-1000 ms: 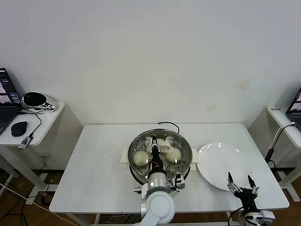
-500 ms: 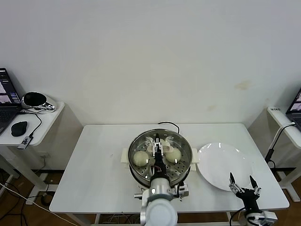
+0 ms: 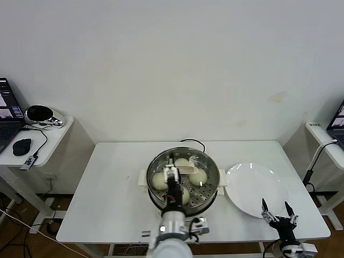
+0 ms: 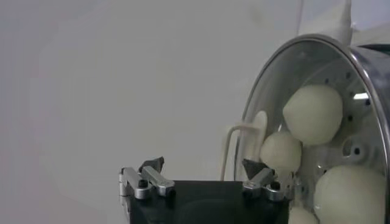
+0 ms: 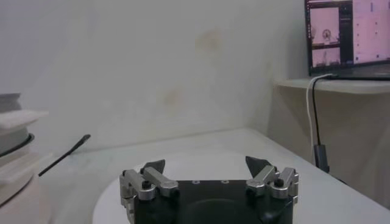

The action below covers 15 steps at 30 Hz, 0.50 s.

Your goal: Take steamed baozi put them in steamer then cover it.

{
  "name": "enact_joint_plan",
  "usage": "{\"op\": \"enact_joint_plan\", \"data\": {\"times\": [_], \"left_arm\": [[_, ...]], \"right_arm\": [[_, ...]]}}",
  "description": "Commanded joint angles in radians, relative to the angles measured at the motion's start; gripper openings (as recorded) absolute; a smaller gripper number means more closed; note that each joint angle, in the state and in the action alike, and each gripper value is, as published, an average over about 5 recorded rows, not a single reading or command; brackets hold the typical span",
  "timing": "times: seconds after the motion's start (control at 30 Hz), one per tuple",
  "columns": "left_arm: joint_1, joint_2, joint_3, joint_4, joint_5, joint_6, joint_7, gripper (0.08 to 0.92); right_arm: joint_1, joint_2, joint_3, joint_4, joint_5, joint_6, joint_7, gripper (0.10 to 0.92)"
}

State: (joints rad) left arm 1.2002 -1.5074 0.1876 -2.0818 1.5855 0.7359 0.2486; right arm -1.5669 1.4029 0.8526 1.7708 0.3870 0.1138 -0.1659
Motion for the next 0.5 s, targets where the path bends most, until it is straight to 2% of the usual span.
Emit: {"op": "enact_joint_plan", "data": {"times": [0.03,0.17,0.27,0.5], "left_arm": [[0.146,0.119,-0.369,-0.266,-0.719,-0.357,-0.307,0.823],[0.255,0.124,-0.614,-0.266,-1.154,-0.509,-0.353,0.823],[0.317,0.118,-0.729,-0.212,-1.295,-0.640,-0.342,0.823],[0.461,0.042,-0.829,-0.091,-1.519,-0.732,-0.325,0.823]], "right_arm": [[-0.072,-0.011,-0.001,0.072,0.002,0.000,-0.021,0.823],[-0.144,-0.035,-0.033,0.118,-0.002,-0.006,-0.018,0.823],[-0.193,-0.051,-0.072,0.155,-0.007,-0.017,-0.005,0.823],[-0.263,-0.090,-0.153,0.256,-0.023,-0.035,0.031,0.823]]}}
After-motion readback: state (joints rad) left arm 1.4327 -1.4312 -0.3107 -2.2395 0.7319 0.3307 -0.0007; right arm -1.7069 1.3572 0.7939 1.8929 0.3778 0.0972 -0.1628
